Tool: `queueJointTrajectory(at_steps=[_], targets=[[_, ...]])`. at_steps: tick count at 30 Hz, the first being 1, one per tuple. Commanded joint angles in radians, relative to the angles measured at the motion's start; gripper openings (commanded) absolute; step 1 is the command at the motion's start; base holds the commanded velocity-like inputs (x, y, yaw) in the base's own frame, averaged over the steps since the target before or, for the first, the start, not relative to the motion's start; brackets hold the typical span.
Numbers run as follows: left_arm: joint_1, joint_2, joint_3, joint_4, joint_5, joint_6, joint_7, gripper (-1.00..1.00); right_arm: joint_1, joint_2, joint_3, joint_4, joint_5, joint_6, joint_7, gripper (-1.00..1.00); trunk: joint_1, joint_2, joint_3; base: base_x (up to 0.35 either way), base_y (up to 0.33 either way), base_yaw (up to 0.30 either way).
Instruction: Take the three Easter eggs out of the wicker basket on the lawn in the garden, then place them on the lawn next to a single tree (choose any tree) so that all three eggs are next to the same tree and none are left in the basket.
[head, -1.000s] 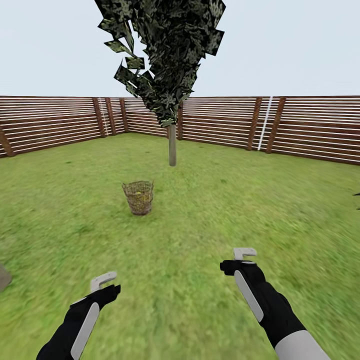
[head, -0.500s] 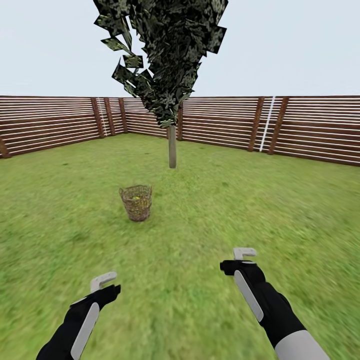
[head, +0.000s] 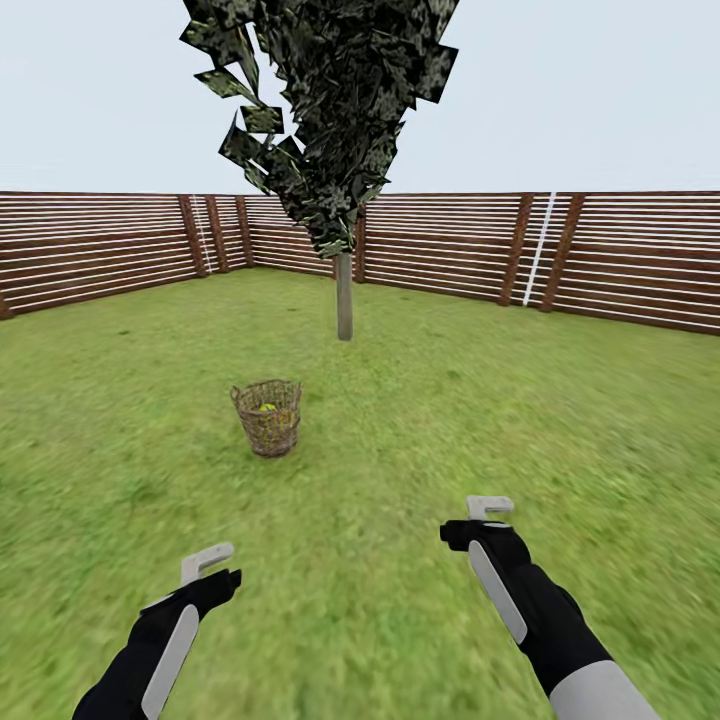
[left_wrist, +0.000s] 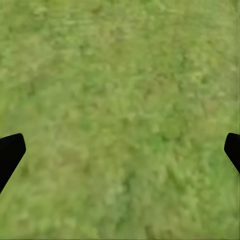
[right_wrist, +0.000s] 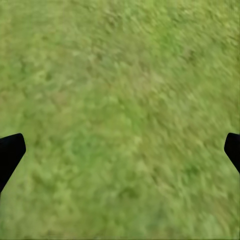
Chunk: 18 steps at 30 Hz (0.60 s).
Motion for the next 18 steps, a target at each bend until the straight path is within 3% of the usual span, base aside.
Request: queueJointTrajectory(at_steps=[1,18], targets=[[0.000,0.000,-0.001,-0.001,0.011,0.004,0.008,1.00,-0.001,-0.001,0.004,-0.001,-0.010,0.002,-0.010,1.00,0.001,-0.001,-0.001,0.329,0.000,0.000],[0.000,0.000,-0.001,-0.001,0.011,0.005,0.008,1.00,-0.001,-0.001,0.004,-0.001,-0.009,0.002,-0.010,1.00,0.001,-0.001,-0.001,0.329,0.000,0.000]])
